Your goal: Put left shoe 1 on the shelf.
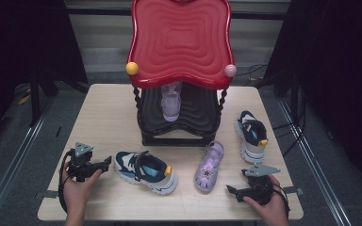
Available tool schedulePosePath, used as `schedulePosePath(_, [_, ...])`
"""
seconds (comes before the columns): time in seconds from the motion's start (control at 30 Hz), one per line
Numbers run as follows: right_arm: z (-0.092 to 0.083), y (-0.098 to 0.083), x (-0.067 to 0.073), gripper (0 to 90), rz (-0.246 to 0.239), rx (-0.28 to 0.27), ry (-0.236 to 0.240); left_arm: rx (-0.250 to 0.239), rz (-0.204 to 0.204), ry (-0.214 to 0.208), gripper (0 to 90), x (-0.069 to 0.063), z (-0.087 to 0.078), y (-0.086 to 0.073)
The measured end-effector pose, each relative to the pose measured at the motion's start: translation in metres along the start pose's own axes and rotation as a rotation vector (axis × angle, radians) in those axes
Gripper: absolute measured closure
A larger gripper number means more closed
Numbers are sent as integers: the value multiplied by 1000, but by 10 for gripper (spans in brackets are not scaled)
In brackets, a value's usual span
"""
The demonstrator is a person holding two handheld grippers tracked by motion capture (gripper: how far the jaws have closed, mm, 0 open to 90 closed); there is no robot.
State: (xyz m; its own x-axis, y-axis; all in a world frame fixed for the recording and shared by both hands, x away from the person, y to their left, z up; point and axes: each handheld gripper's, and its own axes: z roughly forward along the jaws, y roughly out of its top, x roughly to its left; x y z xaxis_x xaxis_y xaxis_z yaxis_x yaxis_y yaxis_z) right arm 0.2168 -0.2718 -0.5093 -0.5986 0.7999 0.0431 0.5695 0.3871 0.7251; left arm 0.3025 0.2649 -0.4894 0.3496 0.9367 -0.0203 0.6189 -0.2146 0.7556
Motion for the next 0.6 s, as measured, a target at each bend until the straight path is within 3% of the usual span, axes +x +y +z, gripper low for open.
schedulePosePath(0.13, [2,8,4,249,-10,-7,53,5,-8,-3,223,0,2,-5])
schedulePosePath(0.2, [2,9,6,287,-20,-12,57,10,-9,0,225,0,3,-6])
schedulePosePath(0.23, [2,15,8,364,-37,-17,61,18,-8,-1,225,1,3,-8])
schedulePosePath(0.27, [2,15,8,364,-37,-17,61,18,-8,-1,225,1,3,-8])
schedulePosePath(0.3, [3,19,10,459,-47,-26,87,23,-8,2,225,1,4,-9])
schedulePosePath(0.6, [9,32,22,624,-104,-43,105,38,1,-3,222,-2,8,-12])
